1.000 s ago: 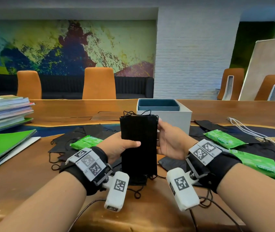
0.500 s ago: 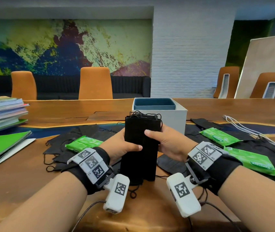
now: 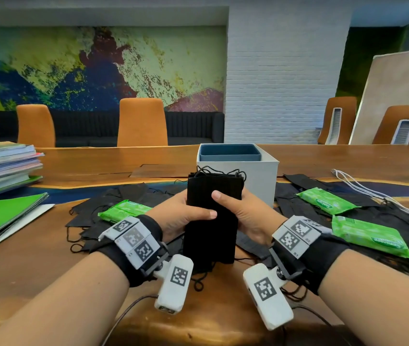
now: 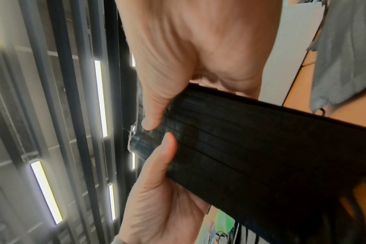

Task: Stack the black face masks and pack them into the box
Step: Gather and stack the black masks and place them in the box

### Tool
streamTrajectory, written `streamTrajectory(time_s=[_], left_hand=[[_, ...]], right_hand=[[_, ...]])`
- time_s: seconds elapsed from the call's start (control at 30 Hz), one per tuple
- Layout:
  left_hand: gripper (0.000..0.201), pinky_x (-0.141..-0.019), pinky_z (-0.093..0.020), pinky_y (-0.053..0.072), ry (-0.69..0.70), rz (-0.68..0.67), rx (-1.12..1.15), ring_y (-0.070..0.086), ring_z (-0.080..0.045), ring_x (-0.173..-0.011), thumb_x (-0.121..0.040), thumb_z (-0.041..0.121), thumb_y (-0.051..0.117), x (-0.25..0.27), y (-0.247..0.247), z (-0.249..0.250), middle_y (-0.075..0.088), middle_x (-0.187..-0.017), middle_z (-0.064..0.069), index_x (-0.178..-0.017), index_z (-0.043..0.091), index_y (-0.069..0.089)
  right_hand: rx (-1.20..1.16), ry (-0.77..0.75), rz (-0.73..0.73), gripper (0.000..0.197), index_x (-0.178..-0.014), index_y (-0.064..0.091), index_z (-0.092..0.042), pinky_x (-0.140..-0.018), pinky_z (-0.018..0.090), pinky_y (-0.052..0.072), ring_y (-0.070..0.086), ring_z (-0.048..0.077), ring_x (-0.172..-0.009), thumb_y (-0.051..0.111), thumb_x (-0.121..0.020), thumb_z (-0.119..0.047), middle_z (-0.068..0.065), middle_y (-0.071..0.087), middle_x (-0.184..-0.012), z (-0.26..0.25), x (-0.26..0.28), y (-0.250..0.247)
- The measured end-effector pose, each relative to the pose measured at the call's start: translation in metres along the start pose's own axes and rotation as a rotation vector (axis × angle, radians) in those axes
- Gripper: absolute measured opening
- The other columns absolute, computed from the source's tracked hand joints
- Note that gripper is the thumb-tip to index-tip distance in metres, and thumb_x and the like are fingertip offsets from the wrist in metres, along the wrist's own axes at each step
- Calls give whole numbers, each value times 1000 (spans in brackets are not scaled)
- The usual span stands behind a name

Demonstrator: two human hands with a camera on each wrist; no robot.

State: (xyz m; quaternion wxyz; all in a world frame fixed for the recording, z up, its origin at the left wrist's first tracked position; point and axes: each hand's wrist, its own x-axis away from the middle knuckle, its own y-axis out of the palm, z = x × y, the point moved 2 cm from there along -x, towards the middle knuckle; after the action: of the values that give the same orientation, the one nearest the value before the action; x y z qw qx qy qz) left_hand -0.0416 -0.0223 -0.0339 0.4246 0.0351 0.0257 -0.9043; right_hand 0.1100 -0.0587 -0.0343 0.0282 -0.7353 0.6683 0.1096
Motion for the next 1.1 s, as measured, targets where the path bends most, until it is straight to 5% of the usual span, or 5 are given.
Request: streamTrajectory(time_s=[0.13, 0.5, 0.7, 0.9, 1.1], left_hand=[[53, -95, -40, 50, -38, 26, -36, 64, -27, -104, -66, 4, 71, -2, 2, -9, 69, -104, -12, -118, 7, 59], [31, -94, -38, 50, 76, 164, -31, 63, -25, -107, -88, -3, 57, -5, -8, 13, 68, -112, -11, -114, 12, 60], [29, -88, -37, 53, 221, 274, 170, 64, -23, -102, -94, 0, 50, -30, -28, 38, 66, -114, -11, -121, 6, 56], [21, -80, -42, 56, 273, 259, 311, 67, -22, -98, -100, 13, 43, -54, -31, 53, 68, -110, -8, -116, 12, 57], [24, -76, -31, 58, 307, 384, 333, 67, -18, -96, -100, 20, 46, -70, -19, 53, 68, -110, -7, -116, 8, 57]], right_hand=[[19, 7, 5, 31, -115, 60, -23, -83, 33, 56, 66, 18, -103, 67, -85, -24, 5, 69, -111, 5, 0, 4], [219, 94, 44, 38, -104, 58, -9, -94, 39, 51, 65, 24, -101, 63, -86, -41, 13, 67, -106, 0, -9, -6], [61, 161, 16, 27, -115, 56, -7, -69, 26, 53, 65, 15, -80, 56, -94, -24, 7, 67, -94, 4, -18, -15], [-149, 144, 33, 23, -114, 57, -12, -84, 40, 54, 66, 24, -87, 56, -94, -23, 14, 67, -101, 5, -37, -9], [-308, 37, 122, 24, -123, 53, -14, -77, 41, 59, 71, 20, -83, 46, -100, -21, 6, 71, -98, -3, -49, -4]])
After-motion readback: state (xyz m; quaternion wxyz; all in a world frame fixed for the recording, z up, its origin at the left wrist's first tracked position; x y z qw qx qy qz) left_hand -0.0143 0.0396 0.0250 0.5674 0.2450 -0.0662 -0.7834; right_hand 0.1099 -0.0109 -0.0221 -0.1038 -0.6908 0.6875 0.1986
